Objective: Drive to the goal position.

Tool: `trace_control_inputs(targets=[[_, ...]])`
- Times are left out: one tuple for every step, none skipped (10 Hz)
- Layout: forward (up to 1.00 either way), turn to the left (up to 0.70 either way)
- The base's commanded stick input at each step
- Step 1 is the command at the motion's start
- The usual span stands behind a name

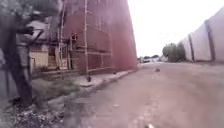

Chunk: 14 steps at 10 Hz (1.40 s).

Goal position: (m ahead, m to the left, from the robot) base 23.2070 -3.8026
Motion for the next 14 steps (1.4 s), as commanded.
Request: trace_control_inputs(targets=[[1.0, 0.0], [1.0, 0.0], [1.0, -0.32], [1.0, -0.38], [1.0, -0.16], [1.0, -0.06], [1.0, -0.26], [1.0, -0.4], [1.0, -0.4], [1.0, -0.4], [1.0, -0.4], [1.0, -0.4], [1.0, -0.4], [1.0, -0.4]])
